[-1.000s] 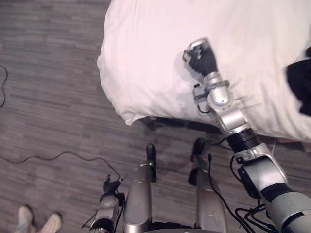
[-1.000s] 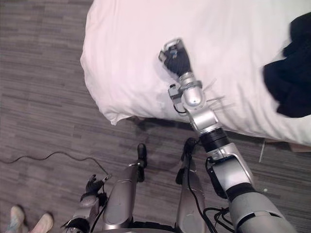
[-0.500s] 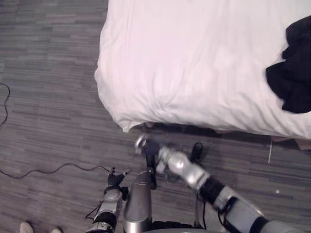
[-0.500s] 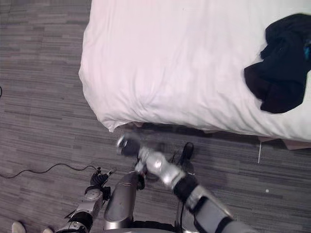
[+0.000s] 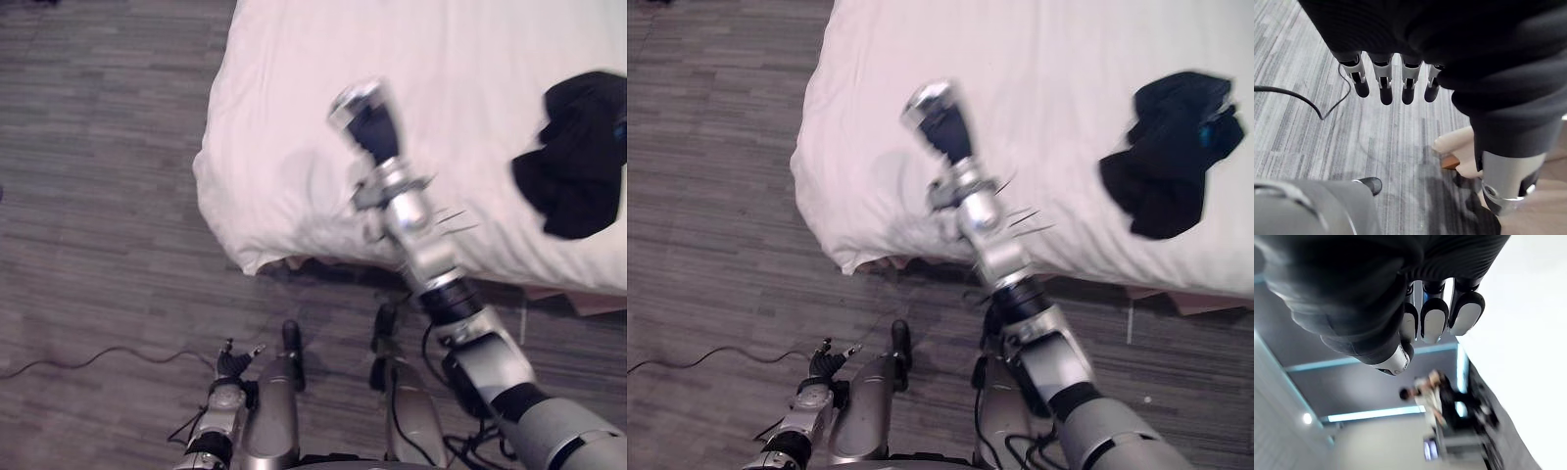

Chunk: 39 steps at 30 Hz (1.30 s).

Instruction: Tidy the bed and pick cloth on bed and put in laundry

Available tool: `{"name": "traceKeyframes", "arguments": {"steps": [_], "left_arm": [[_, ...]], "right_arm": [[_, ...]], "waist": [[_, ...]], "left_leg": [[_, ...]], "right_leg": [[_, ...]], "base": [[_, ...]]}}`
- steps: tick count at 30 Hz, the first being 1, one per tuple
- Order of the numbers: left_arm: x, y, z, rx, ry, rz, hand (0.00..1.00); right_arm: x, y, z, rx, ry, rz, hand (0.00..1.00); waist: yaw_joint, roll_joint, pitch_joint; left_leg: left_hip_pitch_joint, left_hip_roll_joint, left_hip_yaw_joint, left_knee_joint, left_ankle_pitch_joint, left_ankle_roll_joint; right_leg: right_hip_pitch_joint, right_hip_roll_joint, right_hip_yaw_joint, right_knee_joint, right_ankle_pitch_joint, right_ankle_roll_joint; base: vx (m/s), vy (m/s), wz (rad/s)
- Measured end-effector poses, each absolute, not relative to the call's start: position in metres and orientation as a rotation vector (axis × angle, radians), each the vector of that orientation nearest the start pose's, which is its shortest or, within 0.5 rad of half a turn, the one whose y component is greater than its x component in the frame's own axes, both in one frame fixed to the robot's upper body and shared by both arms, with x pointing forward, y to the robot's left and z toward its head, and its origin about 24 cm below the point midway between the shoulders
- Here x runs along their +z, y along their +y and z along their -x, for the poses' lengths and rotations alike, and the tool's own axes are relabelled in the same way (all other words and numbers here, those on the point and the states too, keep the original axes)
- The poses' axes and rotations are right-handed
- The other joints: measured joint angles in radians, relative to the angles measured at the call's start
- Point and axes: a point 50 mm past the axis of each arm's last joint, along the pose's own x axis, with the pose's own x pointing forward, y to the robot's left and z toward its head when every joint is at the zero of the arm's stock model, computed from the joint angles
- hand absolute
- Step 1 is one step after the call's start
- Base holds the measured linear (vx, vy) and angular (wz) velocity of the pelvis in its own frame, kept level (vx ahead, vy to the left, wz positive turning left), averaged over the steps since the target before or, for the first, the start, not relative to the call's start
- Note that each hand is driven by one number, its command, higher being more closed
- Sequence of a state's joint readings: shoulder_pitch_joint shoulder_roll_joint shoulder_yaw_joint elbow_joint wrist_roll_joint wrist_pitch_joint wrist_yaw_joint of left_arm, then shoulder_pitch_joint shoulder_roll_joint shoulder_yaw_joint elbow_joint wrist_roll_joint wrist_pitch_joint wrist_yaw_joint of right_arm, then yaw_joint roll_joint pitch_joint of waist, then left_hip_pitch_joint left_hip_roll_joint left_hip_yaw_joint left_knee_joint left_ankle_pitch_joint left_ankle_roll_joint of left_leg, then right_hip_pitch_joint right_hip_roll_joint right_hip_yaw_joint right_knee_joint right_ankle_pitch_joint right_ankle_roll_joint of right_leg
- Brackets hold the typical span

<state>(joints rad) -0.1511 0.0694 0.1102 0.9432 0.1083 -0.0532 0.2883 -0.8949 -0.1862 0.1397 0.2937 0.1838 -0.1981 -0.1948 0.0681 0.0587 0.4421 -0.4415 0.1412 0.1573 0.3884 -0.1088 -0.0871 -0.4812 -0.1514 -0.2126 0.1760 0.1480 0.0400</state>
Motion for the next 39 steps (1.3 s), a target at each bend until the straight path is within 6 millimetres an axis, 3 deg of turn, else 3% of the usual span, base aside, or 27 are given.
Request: {"name": "traceKeyframes", "arguments": {"steps": [2, 4, 7, 9, 13, 15, 16, 17, 18, 19, 20, 21, 24, 27, 28, 29, 30, 31, 32, 33, 34, 35, 36, 37, 38, 39], "left_arm": [[-0.108, 0.199, -0.210, 0.327, 0.712, -0.229, 0.00], [-0.105, 0.202, -0.215, 0.336, 0.704, -0.224, 0.00], [-0.102, 0.205, -0.217, 0.362, 0.691, -0.201, 0.00], [-0.099, 0.208, -0.219, 0.388, 0.677, -0.182, 0.00], [-0.088, 0.203, -0.229, 0.386, 0.614, -0.163, 0.00], [-0.092, 0.187, -0.226, 0.360, 0.635, -0.133, 0.00], [-0.094, 0.186, -0.224, 0.357, 0.643, -0.132, 0.00], [-0.099, 0.187, -0.215, 0.352, 0.672, -0.144, 0.00], [-0.101, 0.188, -0.212, 0.351, 0.678, -0.150, 0.00], [-0.102, 0.191, -0.207, 0.355, 0.685, -0.160, 0.00], [-0.103, 0.193, -0.205, 0.355, 0.689, -0.170, 0.00], [-0.105, 0.198, -0.200, 0.350, 0.703, -0.203, 0.00], [-0.108, 0.201, -0.195, 0.308, 0.725, -0.254, 0.00], [-0.110, 0.192, -0.199, 0.231, 0.735, -0.290, 0.00], [-0.111, 0.190, -0.200, 0.213, 0.738, -0.300, 0.00], [-0.112, 0.186, -0.200, 0.187, 0.740, -0.311, 0.00], [-0.113, 0.187, -0.198, 0.178, 0.750, -0.323, 0.00], [-0.119, 0.187, -0.190, 0.160, 0.789, -0.348, 0.00], [-0.121, 0.190, -0.187, 0.163, 0.798, -0.357, 0.00], [-0.122, 0.193, -0.184, 0.163, 0.809, -0.371, 0.00], [-0.129, 0.201, -0.173, 0.152, 0.863, -0.419, 0.00], [-0.129, 0.201, -0.173, 0.151, 0.868, -0.419, 0.00], [-0.130, 0.201, -0.173, 0.144, 0.876, -0.417, 0.00], [-0.131, 0.201, -0.172, 0.142, 0.883, -0.413, 0.00], [-0.139, 0.203, -0.153, 0.147, 0.943, -0.415, 0.00], [-0.146, 0.201, -0.136, 0.148, 0.991, -0.399, 0.00]], "right_arm": [[0.267, -0.115, -0.356, 0.049, -0.753, 0.000, 1.00], [0.251, -0.154, -0.363, -0.125, -0.677, -0.016, 1.00], [0.218, -0.179, -0.352, -0.231, -0.609, -0.049, 1.00], [0.205, -0.182, -0.337, -0.248, -0.616, -0.078, 1.00], [0.138, -0.209, -0.308, -0.391, -0.432, -0.131, 1.00], [0.075, -0.234, -0.277, -0.515, -0.204, -0.117, 1.00], [0.061, -0.239, -0.267, -0.547, -0.147, -0.115, 1.00], [0.022, -0.257, -0.233, -0.651, 0.000, -0.103, 1.00], [0.011, -0.263, -0.221, -0.685, 0.046, -0.098, 1.00], [-0.006, -0.271, -0.202, -0.731, 0.122, -0.089, 0.00], [-0.017, -0.275, -0.190, -0.757, 0.171, -0.081, 0.00], [-0.047, -0.280, -0.163, -0.809, 0.317, -0.080, 0.00], [-0.103, -0.283, -0.101, -0.898, 0.654, -0.104, 0.00], [-0.129, -0.269, -0.072, -0.889, 0.846, -0.156, 0.00], [-0.133, -0.265, -0.070, -0.875, 0.877, -0.164, 0.00], [-0.137, -0.261, -0.071, -0.853, 0.908, -0.166, 0.00], [-0.139, -0.261, -0.072, -0.847, 0.920, -0.164, 0.00], [-0.143, -0.254, -0.076, -0.810, 0.955, -0.160, 0.00], [-0.145, -0.251, -0.079, -0.791, 0.962, -0.162, 0.00], [-0.146, -0.247, -0.082, -0.769, 0.970, -0.155, 0.00], [-0.147, -0.239, -0.092, -0.707, 0.974, -0.129, 0.00], [-0.147, -0.238, -0.092, -0.705, 0.975, -0.128, 0.00], [-0.147, -0.236, -0.092, -0.697, 0.980, -0.127, 0.00], [-0.148, -0.235, -0.092, -0.688, 0.982, -0.122, 0.00], [-0.147, -0.234, -0.093, -0.653, 0.983, -0.088, 0.00], [-0.148, -0.229, -0.096, -0.612, 0.985, -0.066, 0.00]], "waist": [[-0.002, 0.012, 0.005], [0.002, 0.021, 0.009], [0.000, 0.040, 0.025], [-0.007, 0.038, 0.031], [-0.033, 0.026, 0.031], [-0.058, 0.015, 0.037], [-0.062, 0.007, 0.042], [-0.089, -0.016, 0.042], [-0.096, -0.023, 0.042], [-0.115, -0.035, 0.035], [-0.122, -0.046, 0.029], [-0.140, -0.072, -0.001], [-0.172, -0.082, -0.050], [-0.184, -0.067, -0.075], [-0.187, -0.060, -0.079], [-0.193, -0.061, -0.086], [-0.200, -0.053, -0.091], [-0.198, -0.023, -0.116], [-0.194, -0.025, -0.122], [-0.188, -0.029, -0.127], [-0.203, -0.023, -0.137], [-0.207, -0.020, -0.139], [-0.223, -0.018, -0.142], [-0.220, -0.020, -0.142], [-0.201, -0.014, -0.146], [-0.177, -0.012, -0.148]], "left_leg": [[-0.057, 0.001, -0.003, 0.043, -0.014, 0.006], [-0.166, 0.030, 0.009, 0.151, -0.058, 0.013], [-0.230, 0.085, 0.027, 0.307, -0.133, 0.019], [-0.225, 0.120, 0.045, 0.369, -0.173, 0.013], [-0.173, 0.175, 0.105, 0.375, -0.188, 0.004], [-0.082, 0.183, 0.142, 0.324, -0.188, 0.000], [-0.043, 0.189, 0.158, 0.302, -0.186, -0.004], [0.063, 0.187, 0.194, 0.220, -0.175, -0.022], [0.097, 0.186, 0.205, 0.195, -0.172, -0.025], [0.147, 0.178, 0.211, 0.147, -0.166, -0.037], [0.175, 0.167, 0.212, 0.116, -0.161, -0.043], [0.226, 0.138, 0.216, 0.044, -0.151, -0.058], [0.337, 0.100, 0.222, -0.088, -0.079, -0.062], [0.451, 0.088, 0.297, -0.159, -0.058, -0.068], [0.478, 0.087, 0.329, -0.177, -0.057, -0.067], [0.522, 0.078, 0.385, -0.194, -0.062, -0.072], [0.539, 0.074, 0.413, -0.201, -0.067, -0.073], [0.606, 0.095, 0.536, -0.230, -0.078, -0.087], [0.630, 0.093, 0.577, -0.236, -0.081, -0.094], [0.654, 0.090, 0.624, -0.239, -0.087, -0.102], [0.698, 0.098, 0.741, -0.225, -0.097, -0.118], [0.703, 0.101, 0.754, -0.215, -0.095, -0.119], [0.721, 0.133, 0.795, -0.130, -0.088, -0.135], [0.725, 0.160, 0.808, -0.054, -0.083, -0.144], [0.713, 0.263, 0.782, 0.206, -0.020, -0.126], [0.655, 0.314, 0.649, 0.413, 0.112, 0.066]], "right_leg": [[-0.053, -0.008, 0.004, 0.040, -0.006, -0.001], [-0.169, -0.007, 0.030, 0.122, -0.027, 0.005], [-0.250, 0.002, 0.050, 0.264, -0.079, -0.005], [-0.261, 0.015, 0.059, 0.322, -0.109, -0.013], [-0.232, 0.022, 0.048, 0.325, -0.121, -0.011], [-0.157, 0.029, 0.044, 0.271, -0.121, -0.011], [-0.127, 0.031, 0.040, 0.250, -0.121, -0.011], [-0.028, 0.034, 0.019, 0.174, -0.116, -0.006], [0.003, 0.038, 0.018, 0.149, -0.113, -0.002], [0.049, 0.045, 0.018, 0.107, -0.107, 0.004], [0.073, 0.046, 0.019, 0.086, -0.101, 0.004], [0.112, 0.045, 0.021, 0.044, -0.079, 0.004], [0.176, 0.046, 0.023, 0.020, -0.075, -0.001], [0.199, 0.045, 0.044, 0.046, -0.085, -0.021], [0.197, 0.041, 0.016, 0.060, -0.089, -0.027], [0.189, 0.009, -0.131, 0.083, -0.158, -0.090], [0.202, -0.022, -0.212, 0.114, -0.195, -0.090], [0.238, -0.104, -0.497, 0.190, -0.280, -0.138], [0.246, -0.122, -0.554, 0.208, -0.279, -0.138], [0.253, -0.141, -0.602, 0.228, -0.264, -0.145], [0.217, -0.118, -0.571, 0.261, -0.270, -0.139], [0.211, -0.105, -0.556, 0.262, -0.272, -0.139], [0.195, -0.059, -0.496, 0.262, -0.280, -0.135], [0.194, -0.040, -0.463, 0.258, -0.282, -0.138], [0.207, 0.035, -0.345, 0.236, -0.293, -0.154], [0.233, 0.103, -0.239, 0.196, -0.291, -0.174]], "base": [[-0.19, 0.028, 0.00], [-0.18, 0.010, -0.28], [-0.11, 0.032, -0.45], [-0.05, 0.002, -0.44], [0.00, -0.031, -0.27], [0.04, -0.010, -0.31], [0.10, 0.019, -0.45], [0.09, 0.017, -0.40], [0.13, 0.018, -0.33], [0.11, 0.008, -0.10], [0.17, 0.003, -0.04], [0.20, -0.003, 0.03], [0.24, 0.002, 0.00], [0.22, 0.054, -0.41], [0.09, 0.029, -0.82], [0.04, 0.027, -0.82], [0.10, 0.084, -1.75], [0.13, 0.090, -1.74], [0.15, 0.075, -2.04], [0.15, -0.024, -2.29], [0.15, -0.047, -2.02], [0.24, -0.119, -2.16], [0.23, -0.126, -1.18], [0.32, -0.161, -2.28], [0.35, -0.123, -2.78], [0.35, -0.089, -2.97]]}}
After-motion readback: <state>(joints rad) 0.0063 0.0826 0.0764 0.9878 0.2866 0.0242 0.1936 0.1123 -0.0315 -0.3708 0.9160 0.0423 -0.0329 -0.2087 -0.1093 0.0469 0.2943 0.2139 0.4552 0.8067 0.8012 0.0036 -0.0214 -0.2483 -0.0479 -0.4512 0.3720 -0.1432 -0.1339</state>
